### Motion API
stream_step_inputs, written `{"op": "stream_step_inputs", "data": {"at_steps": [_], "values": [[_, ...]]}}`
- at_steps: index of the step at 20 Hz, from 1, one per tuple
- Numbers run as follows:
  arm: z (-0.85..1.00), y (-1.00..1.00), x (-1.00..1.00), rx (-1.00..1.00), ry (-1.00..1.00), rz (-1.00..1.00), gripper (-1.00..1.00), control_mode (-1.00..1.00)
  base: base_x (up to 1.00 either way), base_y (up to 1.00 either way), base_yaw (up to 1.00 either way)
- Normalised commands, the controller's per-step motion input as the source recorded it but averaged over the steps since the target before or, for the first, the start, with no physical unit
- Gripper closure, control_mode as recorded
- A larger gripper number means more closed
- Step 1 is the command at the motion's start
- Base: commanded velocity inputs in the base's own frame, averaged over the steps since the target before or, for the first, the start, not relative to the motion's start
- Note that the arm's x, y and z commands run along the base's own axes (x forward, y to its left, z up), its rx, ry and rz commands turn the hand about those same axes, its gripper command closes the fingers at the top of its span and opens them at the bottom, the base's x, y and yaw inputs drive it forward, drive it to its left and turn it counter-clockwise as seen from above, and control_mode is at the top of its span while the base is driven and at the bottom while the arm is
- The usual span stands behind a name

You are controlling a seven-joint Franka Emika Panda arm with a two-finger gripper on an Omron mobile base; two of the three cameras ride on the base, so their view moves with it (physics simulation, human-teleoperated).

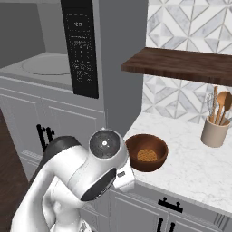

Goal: Open the microwave, place the bowl with waffle inside the microwave, then close the microwave door and turn it on.

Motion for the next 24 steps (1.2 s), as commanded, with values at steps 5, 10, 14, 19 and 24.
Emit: {"op": "stream_step_inputs", "data": {"at_steps": [5,10,14,19,24], "values": [[-0.21,-0.33,0.46,0.0,0.0,0.0,-1.0,-1.0,0.0,0.0,0.0],[-0.27,-0.33,0.31,0.0,0.09,0.01,-1.0,-1.0,0.0,0.0,0.0],[-0.24,-0.26,0.26,0.0,0.06,0.01,-1.0,-1.0,0.0,0.0,0.0],[-0.25,-0.17,0.2,0.0,0.0,0.02,-1.0,-1.0,0.0,0.0,0.0],[-0.32,-0.18,0.3,0.01,0.0,0.02,-1.0,-1.0,0.0,0.0,0.0]]}}
